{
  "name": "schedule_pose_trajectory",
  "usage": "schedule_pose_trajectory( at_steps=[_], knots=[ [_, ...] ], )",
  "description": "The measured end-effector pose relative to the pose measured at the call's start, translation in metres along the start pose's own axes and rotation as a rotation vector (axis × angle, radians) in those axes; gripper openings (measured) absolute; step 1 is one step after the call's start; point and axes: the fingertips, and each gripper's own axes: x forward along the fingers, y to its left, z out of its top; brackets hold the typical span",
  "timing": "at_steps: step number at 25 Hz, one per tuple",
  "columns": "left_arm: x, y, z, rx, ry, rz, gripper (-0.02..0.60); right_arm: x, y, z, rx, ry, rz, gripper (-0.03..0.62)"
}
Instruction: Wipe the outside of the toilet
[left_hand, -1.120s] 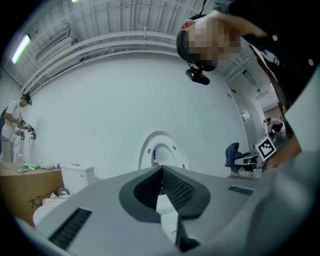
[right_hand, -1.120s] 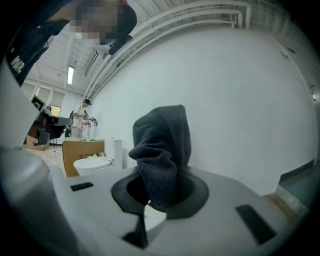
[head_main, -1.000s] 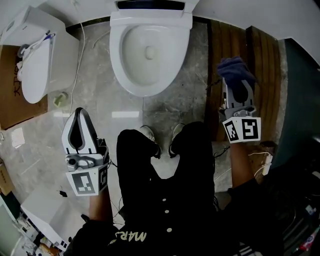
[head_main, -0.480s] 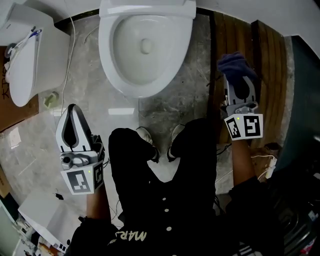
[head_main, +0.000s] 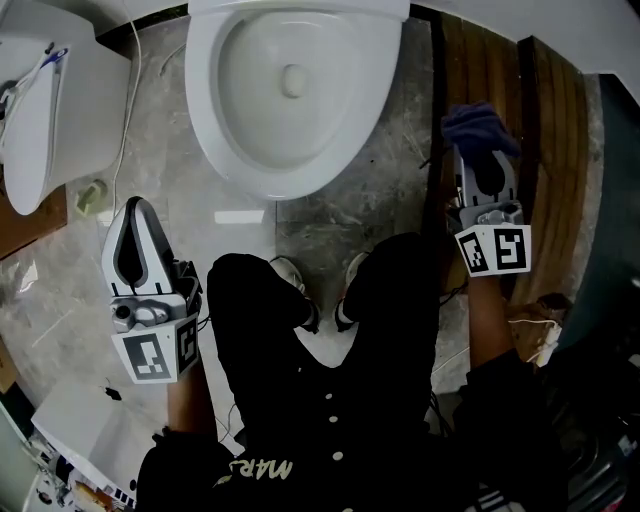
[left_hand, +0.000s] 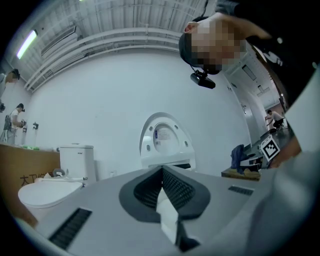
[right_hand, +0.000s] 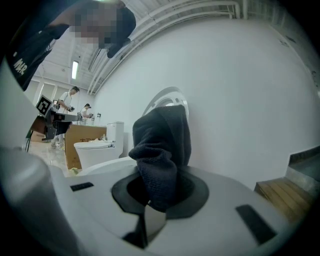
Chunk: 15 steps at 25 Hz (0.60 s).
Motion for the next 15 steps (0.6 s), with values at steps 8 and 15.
schedule_pose_trajectory(
  at_steps=[8, 15],
  knots=[
    [0.01, 0.013, -0.036, 0.018, -0.01, 0.009, 0.011, 0.015, 0.0, -0.041, 0.007, -0.005, 0.007, 0.043],
    [0.019, 0.016, -0.065, -0.023, -0.029, 0.036, 0.011, 0.026, 0.001, -0.078, 0.03, -0.015, 0.026, 0.043]
  ],
)
